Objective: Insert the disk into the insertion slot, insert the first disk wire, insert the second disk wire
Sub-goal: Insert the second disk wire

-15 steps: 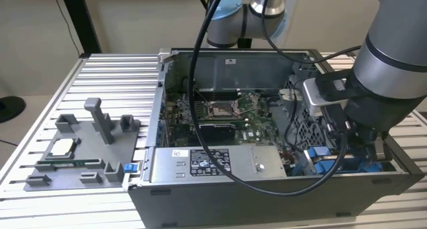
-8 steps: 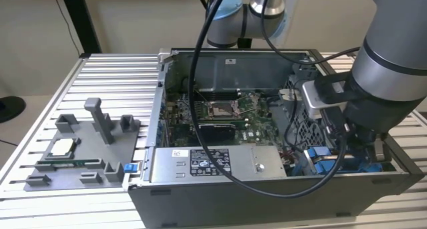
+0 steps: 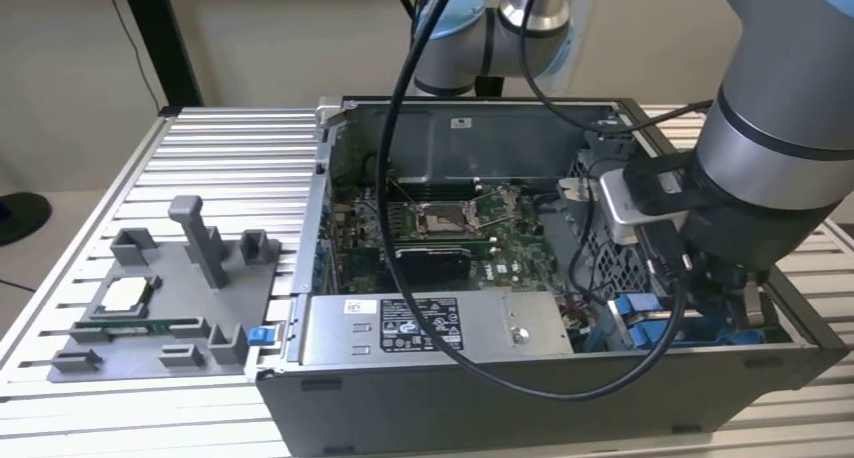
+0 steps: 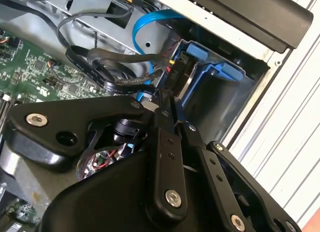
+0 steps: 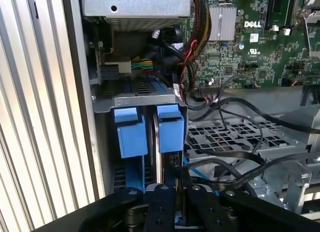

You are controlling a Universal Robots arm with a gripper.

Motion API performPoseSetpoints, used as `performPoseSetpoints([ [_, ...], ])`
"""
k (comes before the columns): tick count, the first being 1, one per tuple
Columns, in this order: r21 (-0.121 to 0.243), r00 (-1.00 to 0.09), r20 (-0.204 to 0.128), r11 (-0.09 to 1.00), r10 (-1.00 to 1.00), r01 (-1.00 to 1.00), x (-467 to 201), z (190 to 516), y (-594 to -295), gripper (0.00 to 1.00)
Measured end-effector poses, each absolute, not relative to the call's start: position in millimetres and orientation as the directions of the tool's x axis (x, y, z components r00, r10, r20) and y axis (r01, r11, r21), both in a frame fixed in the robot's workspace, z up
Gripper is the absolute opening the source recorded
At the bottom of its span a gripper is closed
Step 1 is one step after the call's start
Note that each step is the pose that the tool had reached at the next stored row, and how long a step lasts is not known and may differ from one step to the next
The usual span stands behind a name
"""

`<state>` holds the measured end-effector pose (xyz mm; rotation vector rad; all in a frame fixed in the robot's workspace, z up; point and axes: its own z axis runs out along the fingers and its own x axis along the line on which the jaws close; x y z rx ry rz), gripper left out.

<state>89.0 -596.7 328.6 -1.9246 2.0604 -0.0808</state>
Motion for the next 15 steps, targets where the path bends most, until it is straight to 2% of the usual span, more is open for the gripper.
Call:
performPoseSetpoints([
  [8, -0.26, -0.04, -0.195, 0.091, -0.98, -0.961, 88.7, 325.1, -596.5, 0.0],
  [9, -0.26, -0.04, -0.195, 0.09, -0.98, -0.961, 88.7, 325.0, -596.6, 1.0],
  [15, -0.26, -0.049, -0.194, 0.099, -0.98, -0.961, 88.6, 342.0, -596.7, 1.0],
])
